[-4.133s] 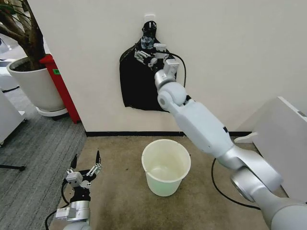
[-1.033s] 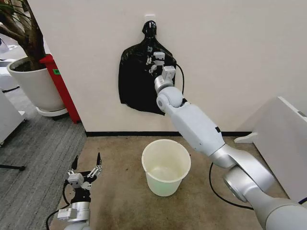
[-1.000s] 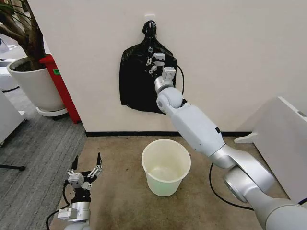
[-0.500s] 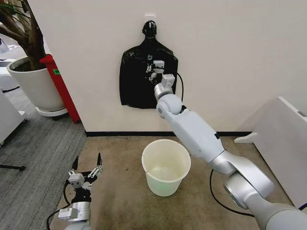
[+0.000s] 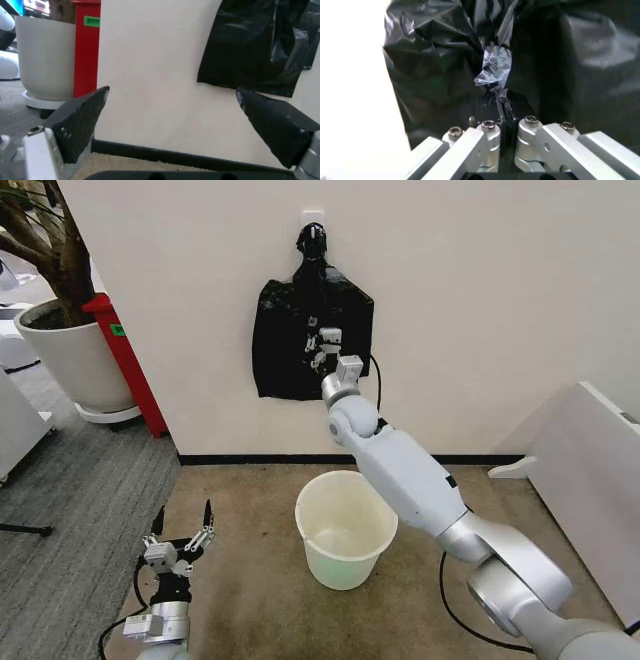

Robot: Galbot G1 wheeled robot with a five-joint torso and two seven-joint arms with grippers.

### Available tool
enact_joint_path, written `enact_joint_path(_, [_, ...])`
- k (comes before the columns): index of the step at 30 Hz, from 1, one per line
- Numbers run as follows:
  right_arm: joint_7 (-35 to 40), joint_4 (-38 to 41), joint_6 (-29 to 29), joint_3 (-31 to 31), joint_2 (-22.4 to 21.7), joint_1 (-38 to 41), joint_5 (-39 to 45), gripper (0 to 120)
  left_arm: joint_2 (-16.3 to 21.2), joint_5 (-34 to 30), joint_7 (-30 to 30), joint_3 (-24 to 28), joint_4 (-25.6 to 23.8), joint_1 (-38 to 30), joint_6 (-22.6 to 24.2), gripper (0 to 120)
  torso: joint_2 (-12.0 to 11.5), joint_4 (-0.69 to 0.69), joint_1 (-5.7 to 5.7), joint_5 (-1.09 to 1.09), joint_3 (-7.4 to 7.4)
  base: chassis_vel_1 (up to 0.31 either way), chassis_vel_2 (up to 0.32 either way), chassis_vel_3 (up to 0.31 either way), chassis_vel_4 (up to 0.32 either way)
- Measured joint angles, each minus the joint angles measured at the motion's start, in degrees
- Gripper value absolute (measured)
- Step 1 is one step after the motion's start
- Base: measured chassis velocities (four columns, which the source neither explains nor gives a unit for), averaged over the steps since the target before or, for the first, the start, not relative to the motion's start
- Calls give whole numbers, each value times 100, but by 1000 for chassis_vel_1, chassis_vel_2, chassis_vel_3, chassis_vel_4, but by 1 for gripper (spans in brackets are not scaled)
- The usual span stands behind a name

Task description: Place the garbage bag over the trash bin.

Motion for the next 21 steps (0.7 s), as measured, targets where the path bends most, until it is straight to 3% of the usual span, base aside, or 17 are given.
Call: enact_joint_path(21, [-8,241,47,90,-53,-891,-215,0,-48,63,2,16,78,-30,-20,100,0,0,0,-2,0,0,0,0,0])
